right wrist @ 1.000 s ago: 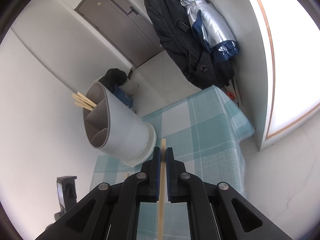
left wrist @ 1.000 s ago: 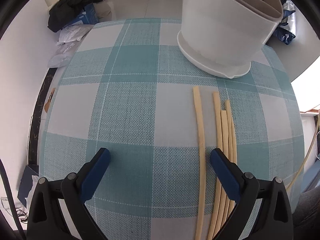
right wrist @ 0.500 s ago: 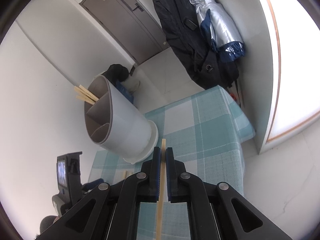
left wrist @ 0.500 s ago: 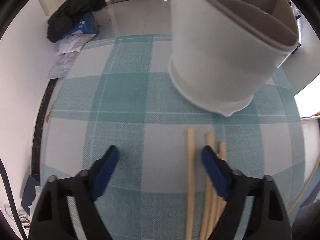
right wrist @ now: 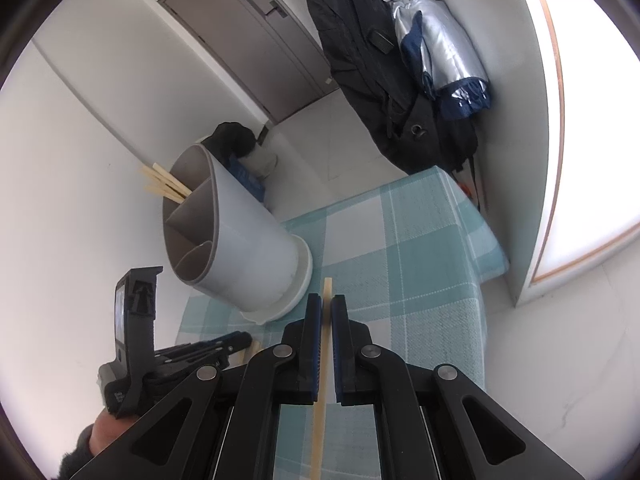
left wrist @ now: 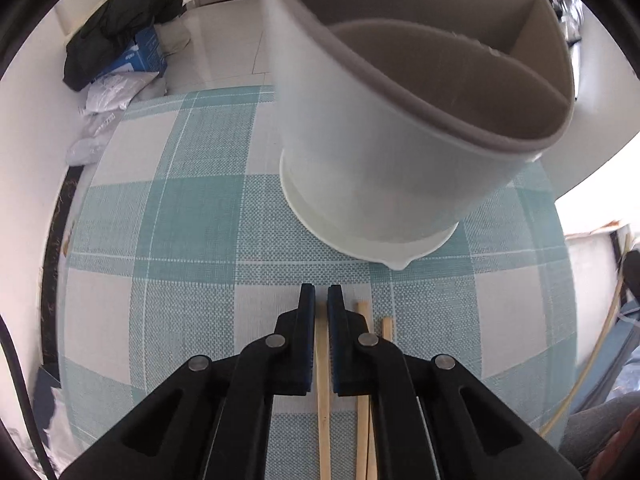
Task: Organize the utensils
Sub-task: 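Raise both grippers over the utensil holder and lower the chopsticks inside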
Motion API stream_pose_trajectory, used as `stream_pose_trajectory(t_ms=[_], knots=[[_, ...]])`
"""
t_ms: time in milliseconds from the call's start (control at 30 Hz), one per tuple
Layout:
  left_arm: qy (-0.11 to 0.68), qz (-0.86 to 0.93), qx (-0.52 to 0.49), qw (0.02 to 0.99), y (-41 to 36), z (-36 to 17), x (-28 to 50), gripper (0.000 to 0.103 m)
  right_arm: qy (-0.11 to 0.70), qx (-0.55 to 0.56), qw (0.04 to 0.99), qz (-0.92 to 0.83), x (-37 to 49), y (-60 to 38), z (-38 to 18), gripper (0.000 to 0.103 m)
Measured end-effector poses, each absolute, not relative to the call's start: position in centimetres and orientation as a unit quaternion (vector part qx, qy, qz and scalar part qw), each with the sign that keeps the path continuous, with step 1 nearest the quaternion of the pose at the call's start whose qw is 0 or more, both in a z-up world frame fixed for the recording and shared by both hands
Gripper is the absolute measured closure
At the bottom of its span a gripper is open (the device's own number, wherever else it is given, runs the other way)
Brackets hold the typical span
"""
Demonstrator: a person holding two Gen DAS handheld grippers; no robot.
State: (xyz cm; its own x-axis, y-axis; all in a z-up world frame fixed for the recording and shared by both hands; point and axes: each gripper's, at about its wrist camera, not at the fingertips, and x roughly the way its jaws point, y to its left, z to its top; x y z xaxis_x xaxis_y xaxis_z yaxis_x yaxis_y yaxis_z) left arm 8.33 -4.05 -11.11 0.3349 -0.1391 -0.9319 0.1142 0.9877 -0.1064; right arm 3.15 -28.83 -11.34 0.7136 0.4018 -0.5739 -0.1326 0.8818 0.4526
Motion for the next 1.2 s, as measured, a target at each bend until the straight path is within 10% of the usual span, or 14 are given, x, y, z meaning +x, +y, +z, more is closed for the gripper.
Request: stream_pose_trajectory(t_ms=[1200], knots=[[0.366,-0.147,-0.059,0.917,0.5,1.0,-0.4,0.101,0.221,0.048,0.959,0.174,-6.5,-20.0,-6.8,0.099]])
